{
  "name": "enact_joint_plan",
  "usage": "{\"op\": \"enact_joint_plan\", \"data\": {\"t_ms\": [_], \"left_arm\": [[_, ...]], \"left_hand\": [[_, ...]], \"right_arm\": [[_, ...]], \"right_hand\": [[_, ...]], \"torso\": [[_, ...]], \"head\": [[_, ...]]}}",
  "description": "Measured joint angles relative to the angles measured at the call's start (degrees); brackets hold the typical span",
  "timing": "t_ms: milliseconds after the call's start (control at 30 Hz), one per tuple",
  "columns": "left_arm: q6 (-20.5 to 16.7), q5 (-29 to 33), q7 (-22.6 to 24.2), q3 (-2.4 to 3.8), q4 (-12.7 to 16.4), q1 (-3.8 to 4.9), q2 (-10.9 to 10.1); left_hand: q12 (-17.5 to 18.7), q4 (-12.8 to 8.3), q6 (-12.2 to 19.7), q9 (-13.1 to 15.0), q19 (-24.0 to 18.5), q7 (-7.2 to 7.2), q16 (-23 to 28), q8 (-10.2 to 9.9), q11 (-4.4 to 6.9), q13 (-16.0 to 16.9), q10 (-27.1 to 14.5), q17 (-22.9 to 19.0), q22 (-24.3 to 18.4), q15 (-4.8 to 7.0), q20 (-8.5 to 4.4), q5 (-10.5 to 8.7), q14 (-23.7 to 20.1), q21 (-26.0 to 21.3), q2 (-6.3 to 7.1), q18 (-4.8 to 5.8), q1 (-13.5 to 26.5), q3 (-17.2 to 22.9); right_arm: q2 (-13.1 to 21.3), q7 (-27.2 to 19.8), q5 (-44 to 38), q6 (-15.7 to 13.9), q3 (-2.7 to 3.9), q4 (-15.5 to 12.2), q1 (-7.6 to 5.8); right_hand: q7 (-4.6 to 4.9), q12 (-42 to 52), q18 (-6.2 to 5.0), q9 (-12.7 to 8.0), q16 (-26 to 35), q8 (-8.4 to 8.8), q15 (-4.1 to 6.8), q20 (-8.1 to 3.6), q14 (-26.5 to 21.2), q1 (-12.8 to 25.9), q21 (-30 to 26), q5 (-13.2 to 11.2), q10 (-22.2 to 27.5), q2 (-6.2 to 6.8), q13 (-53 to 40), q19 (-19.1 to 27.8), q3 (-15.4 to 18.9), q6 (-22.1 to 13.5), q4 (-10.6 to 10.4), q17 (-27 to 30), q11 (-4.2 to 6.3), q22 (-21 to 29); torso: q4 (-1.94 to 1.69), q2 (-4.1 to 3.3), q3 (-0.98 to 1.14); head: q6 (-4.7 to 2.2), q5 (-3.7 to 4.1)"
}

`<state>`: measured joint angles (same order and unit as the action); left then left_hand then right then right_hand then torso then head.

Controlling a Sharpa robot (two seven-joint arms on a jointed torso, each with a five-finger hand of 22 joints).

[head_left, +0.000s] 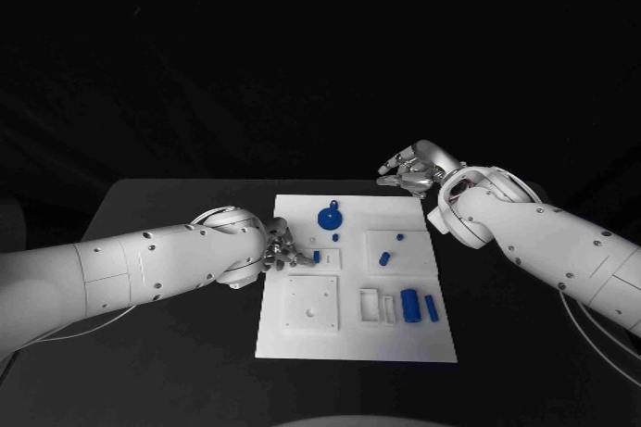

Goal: Assemble the parts on the task board

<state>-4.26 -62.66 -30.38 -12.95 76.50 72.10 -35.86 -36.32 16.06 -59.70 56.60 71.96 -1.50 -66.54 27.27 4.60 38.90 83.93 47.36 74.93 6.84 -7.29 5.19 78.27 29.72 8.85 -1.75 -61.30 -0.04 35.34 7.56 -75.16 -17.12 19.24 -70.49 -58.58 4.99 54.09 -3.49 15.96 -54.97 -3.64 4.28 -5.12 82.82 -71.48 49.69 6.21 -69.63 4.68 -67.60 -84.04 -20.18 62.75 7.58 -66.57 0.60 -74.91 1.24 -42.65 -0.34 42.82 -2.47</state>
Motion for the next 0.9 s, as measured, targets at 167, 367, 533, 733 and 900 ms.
{"op": "enact_joint_plan", "data": {"t_ms": [167, 367, 533, 733, 900], "left_arm": [[0.4, 0.01, 0.01, 0.06, 0.23, 0.07, -0.28], [0.7, 0.01, -0.01, 0.09, 0.58, 0.09, -0.86], [0.8, 0.01, -0.23, 0.17, 1.18, -0.03, -1.9], [0.88, 0.07, -0.37, 1.19, 2.47, -0.24, -3.19], [0.79, 0.92, 0.36, 3.35, 3.9, -0.18, -5.16]], "left_hand": [[0.29, 0.64, 0.8, -0.33, -0.2, 0.33, 0.43, -0.48, 0.0, 0.25, 0.0, -0.82, 0.0, -0.08, -0.2, -1.69, -0.69, -0.33, 1.35, -0.01, 1.08, -0.29], [0.57, 0.83, 0.81, -0.34, -0.2, 0.33, 0.43, -0.49, 0.0, 0.43, 0.0, -0.82, -0.01, 0.12, -0.2, -2.14, -0.89, -0.56, 2.77, 0.0, 2.5, -1.03], [1.02, 0.78, 1.15, -0.44, -0.3, 0.66, 0.48, -0.88, 0.0, 0.6, 0.0, -1.0, -0.01, 0.34, -0.5, -2.14, -1.11, -0.74, 2.95, 0.0, 2.69, -1.39], [2.5, 0.75, 3.12, -1.58, -1.23, 1.22, 3.52, -2.69, -0.47, 0.45, -0.47, -4.12, -0.01, -0.41, -0.4, -2.14, -3.48, -2.71, 2.99, 0.0, 2.72, -1.42], [4.6, 0.64, 5.93, -6.81, -2.95, 2.82, 5.73, -5.88, -1.65, -0.16, -4.0, -5.32, -0.28, -1.22, 0.27, -2.14, -6.39, -5.17, 2.13, 0.14, 0.73, -1.31]], "right_arm": [[0.08, -0.01, 0.0, 0.0, 0.0, -0.01, 0.05], [0.17, -0.02, 0.0, -0.01, 0.0, -0.03, 0.14], [0.27, -0.04, 0.04, -0.01, 0.0, -0.04, 0.22], [0.6, -0.17, 0.19, -0.07, 0.0, -0.04, 0.28], [1.2, -0.9, 0.77, -0.15, 0.0, -0.47, 0.42]], "right_hand": [[0.0, 0.0, 0.0, 0.0, 0.0, 0.0, 0.0, 0.0, 0.0, 0.3, -0.23, 0.0, 0.0, 0.3, 0.0, 0.0, 0.0, 0.0, 0.0, 0.0, 0.0, 0.0], [0.0, 0.0, 0.0, 0.0, 0.0, 0.0, 0.0, 0.0, 0.0, 0.3, -0.23, 0.0, 0.0, 0.3, 0.0, 0.0, 0.16, 0.0, -0.16, 0.0, 0.0, 0.0], [0.0, 0.0, 0.0, 0.0, 0.0, 0.0, 0.0, 0.0, 0.0, 0.3, -0.23, 0.0, 0.0, 0.3, 0.1, 0.0, 0.16, 0.0, -0.16, 0.05, 0.0, 0.0], [0.0, -2.16, 0.0, -0.01, 0.67, 0.0, 0.0, 0.0, 0.0, 0.31, -1.06, 0.22, 0.61, 0.31, 1.43, 0.0, 0.16, 0.0, -0.16, 0.37, -0.1, 0.0], [-0.02, -20.79, 0.01, -0.03, 5.09, 0.0, 0.14, -0.41, -0.92, 0.67, -6.5, 0.5, 2.14, 0.25, 19.25, 0.41, -0.6, -0.4, 0.78, 3.46, 0.21, 0.0]], "torso": [[-0.04, 0.01, -0.01], [-0.05, 0.03, -0.01], [-0.04, 0.03, -0.01], [-0.01, 0.03, -0.03], [0.0, 0.03, -0.03]], "head": [[-0.03, 0.05], [-0.15, 0.09], [-0.26, 0.1], [-0.51, 0.17], [-0.85, 0.32]]}}
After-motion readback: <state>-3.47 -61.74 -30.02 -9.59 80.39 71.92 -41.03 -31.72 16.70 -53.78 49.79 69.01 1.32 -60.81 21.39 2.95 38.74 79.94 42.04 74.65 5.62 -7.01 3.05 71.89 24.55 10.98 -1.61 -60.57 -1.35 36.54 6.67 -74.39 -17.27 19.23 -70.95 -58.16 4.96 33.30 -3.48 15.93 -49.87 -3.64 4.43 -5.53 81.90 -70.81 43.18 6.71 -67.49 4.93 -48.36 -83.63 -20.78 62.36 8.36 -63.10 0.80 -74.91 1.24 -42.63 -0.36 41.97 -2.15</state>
